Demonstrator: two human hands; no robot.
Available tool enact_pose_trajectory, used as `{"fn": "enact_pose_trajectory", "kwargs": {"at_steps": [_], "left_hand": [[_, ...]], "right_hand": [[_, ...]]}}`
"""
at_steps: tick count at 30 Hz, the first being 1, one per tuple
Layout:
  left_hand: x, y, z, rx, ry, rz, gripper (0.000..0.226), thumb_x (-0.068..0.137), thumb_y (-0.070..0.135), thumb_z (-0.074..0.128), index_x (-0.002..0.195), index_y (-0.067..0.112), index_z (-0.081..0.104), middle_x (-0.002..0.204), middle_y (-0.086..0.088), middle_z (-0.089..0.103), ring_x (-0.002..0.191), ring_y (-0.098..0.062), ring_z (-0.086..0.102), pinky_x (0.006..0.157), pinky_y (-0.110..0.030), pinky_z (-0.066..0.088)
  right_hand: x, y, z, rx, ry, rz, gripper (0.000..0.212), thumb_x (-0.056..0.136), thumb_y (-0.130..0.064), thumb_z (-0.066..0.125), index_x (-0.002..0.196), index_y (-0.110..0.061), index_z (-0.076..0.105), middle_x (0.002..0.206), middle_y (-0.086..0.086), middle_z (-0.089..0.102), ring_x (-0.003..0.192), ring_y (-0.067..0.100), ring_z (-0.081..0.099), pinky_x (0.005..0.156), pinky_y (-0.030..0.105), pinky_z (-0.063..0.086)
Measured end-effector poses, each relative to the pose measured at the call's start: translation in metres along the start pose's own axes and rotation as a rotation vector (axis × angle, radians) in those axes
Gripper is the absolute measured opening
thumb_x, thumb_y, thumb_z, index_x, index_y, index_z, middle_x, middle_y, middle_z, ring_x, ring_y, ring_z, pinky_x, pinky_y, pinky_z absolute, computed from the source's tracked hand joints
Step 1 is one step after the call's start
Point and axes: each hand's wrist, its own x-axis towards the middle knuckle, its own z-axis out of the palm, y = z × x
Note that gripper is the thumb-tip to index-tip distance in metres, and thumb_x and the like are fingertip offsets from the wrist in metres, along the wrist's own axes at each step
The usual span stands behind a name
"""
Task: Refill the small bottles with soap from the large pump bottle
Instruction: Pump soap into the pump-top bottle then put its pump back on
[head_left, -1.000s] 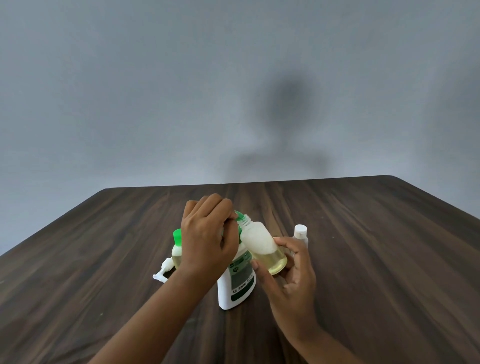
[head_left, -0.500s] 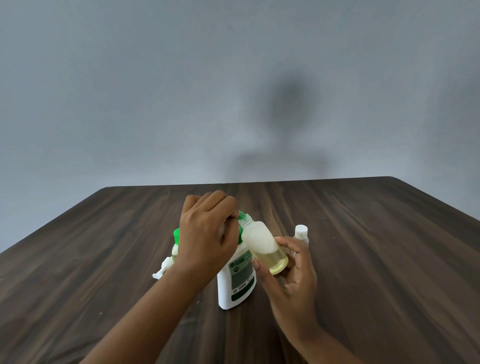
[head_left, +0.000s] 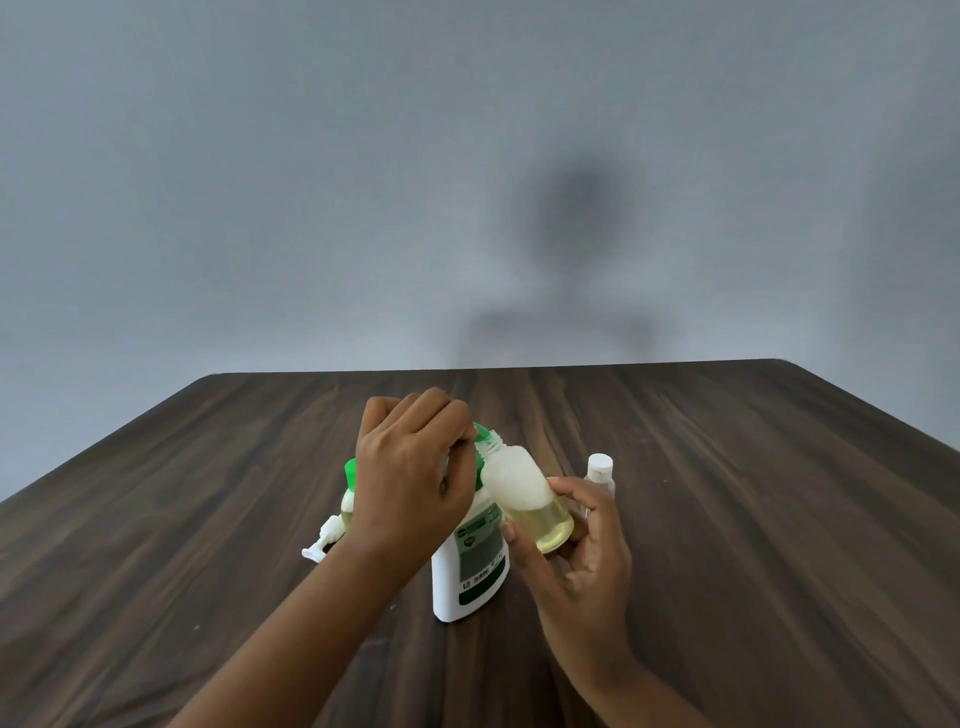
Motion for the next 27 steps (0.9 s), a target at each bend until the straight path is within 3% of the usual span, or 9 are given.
{"fn": "enact_pose_trajectory", "kwargs": {"at_steps": [5, 12, 17, 21, 27], "left_hand": [[-0.004, 0.006, 0.004, -0.051, 0.058, -0.056, 0.018, 0.074, 0.007, 0.042, 0.059, 0.006, 0.053, 0.061, -0.001, 0.054, 0.056, -0.019, 0.051, 0.063, -0.031, 0.032], [-0.013, 0.007, 0.006, -0.059, 0.057, -0.058, 0.017, 0.074, 0.007, 0.042, 0.059, 0.006, 0.052, 0.061, -0.001, 0.052, 0.059, -0.016, 0.045, 0.064, -0.027, 0.029], [-0.015, 0.008, 0.002, -0.06, 0.029, -0.046, 0.015, 0.077, 0.009, 0.044, 0.069, 0.008, 0.057, 0.069, -0.001, 0.059, 0.066, -0.017, 0.053, 0.067, -0.031, 0.035], [-0.013, 0.007, -0.002, -0.102, 0.012, -0.058, 0.013, 0.078, 0.009, 0.045, 0.075, 0.011, 0.058, 0.077, 0.0, 0.062, 0.07, -0.018, 0.057, 0.07, -0.032, 0.038], [-0.022, 0.008, -0.001, -0.214, 0.025, -0.104, 0.013, 0.082, 0.012, 0.047, 0.09, 0.022, 0.051, 0.093, 0.001, 0.064, 0.086, -0.012, 0.059, 0.072, -0.034, 0.047]], "right_hand": [[-0.002, 0.002, 0.0, -0.036, -0.014, 0.011, 0.036, 0.084, -0.049, 0.07, 0.113, -0.047, 0.048, 0.106, -0.011, 0.058, 0.091, 0.019, 0.064, 0.063, 0.025, 0.058], [-0.005, 0.005, -0.001, -0.039, -0.026, 0.037, 0.037, 0.083, -0.046, 0.07, 0.112, -0.048, 0.046, 0.107, -0.006, 0.059, 0.093, 0.021, 0.064, 0.065, 0.028, 0.058], [-0.003, 0.004, 0.0, 0.002, -0.018, 0.058, 0.038, 0.083, -0.051, 0.07, 0.113, -0.047, 0.047, 0.109, -0.004, 0.06, 0.095, 0.022, 0.066, 0.068, 0.032, 0.06], [-0.003, 0.0, 0.002, 0.033, -0.027, 0.08, 0.041, 0.082, -0.055, 0.068, 0.116, -0.05, 0.045, 0.112, -0.016, 0.06, 0.1, 0.017, 0.066, 0.07, 0.024, 0.059], [-0.003, 0.003, 0.002, 0.022, -0.045, 0.099, 0.043, 0.084, -0.052, 0.068, 0.12, -0.038, 0.05, 0.116, -0.01, 0.061, 0.104, 0.023, 0.064, 0.076, 0.029, 0.059]]}}
